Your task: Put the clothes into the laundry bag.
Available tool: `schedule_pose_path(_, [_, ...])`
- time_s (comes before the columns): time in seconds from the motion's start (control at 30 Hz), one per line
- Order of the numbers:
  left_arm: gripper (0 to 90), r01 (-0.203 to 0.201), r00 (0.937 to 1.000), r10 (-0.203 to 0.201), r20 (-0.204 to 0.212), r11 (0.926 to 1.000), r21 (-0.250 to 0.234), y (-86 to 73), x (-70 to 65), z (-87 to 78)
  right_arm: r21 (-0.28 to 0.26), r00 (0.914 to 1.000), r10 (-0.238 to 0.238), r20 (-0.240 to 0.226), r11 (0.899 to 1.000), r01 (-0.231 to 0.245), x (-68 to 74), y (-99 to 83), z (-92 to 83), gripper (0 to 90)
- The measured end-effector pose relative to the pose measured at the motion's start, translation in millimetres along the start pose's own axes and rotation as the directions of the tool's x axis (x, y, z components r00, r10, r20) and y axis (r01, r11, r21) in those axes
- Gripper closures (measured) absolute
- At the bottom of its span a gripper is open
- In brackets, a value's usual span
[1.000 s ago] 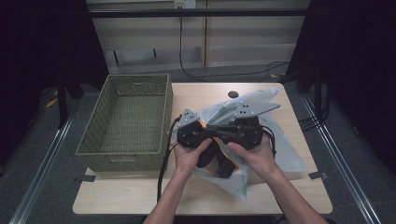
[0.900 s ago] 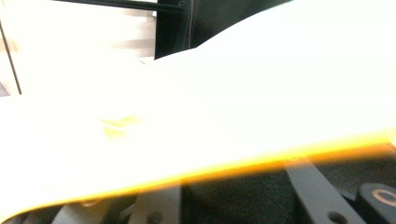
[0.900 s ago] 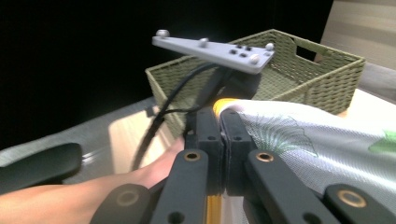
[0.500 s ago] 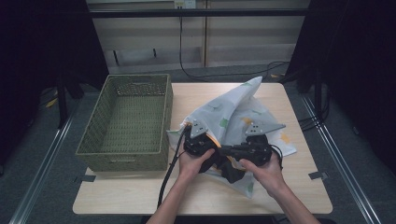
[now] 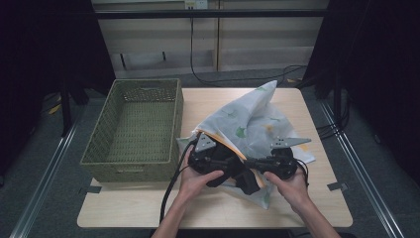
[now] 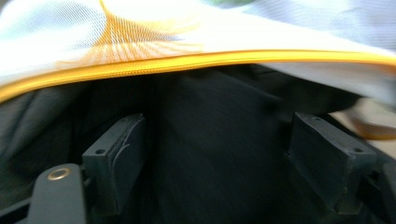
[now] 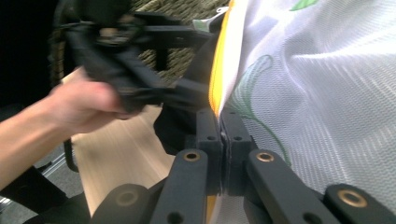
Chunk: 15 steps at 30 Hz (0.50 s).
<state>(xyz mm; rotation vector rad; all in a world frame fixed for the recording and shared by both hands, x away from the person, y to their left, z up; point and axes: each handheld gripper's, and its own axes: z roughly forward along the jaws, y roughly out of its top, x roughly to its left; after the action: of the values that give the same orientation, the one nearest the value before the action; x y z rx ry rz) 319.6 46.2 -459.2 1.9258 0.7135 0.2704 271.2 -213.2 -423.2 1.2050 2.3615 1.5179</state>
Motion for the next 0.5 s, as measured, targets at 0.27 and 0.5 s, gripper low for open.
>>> schedule_pose_path(0.27, [12.2,-0.041,0.9982,0.038,0.045,0.9970,0.065,-22.6,-11.2,-6.2,-0.001,0.9999,0.001,0.017,1.000,-0.001,-4.0,0.3,-2.0,88.9])
schedule_pose_path(0.5, [16.4,-0.089,0.9958,0.091,-0.005,0.9815,0.170,-30.7,-15.4,12.6,0.011,0.9999,-0.010,0.014,1.000,0.009,-2.3,0.2,1.6,88.8])
